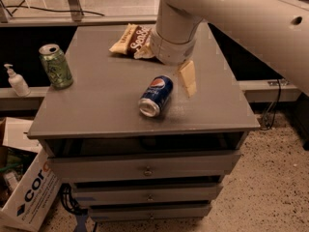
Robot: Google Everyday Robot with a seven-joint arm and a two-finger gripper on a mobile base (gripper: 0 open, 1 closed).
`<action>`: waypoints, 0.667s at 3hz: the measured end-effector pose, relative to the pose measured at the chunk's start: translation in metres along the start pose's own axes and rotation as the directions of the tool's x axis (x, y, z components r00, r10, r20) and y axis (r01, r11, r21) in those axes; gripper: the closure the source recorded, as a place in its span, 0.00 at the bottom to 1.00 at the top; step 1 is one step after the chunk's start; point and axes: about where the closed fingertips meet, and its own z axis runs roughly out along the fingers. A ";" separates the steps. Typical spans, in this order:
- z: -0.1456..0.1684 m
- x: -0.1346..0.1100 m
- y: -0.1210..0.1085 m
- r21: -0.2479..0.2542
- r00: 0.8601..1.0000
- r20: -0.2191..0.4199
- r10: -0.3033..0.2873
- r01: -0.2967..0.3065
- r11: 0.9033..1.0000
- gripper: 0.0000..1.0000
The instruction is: Place pepsi can upright
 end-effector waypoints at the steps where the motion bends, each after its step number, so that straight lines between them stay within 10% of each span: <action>1: 0.013 0.015 -0.006 -0.020 1.000 0.001 -0.009 0.009 1.000 0.00; 2: 0.029 0.025 -0.005 -0.068 1.000 0.025 0.017 -0.015 0.998 0.00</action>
Offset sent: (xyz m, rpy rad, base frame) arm 0.0395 -0.0209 -0.0396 -0.0481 0.1394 -0.0488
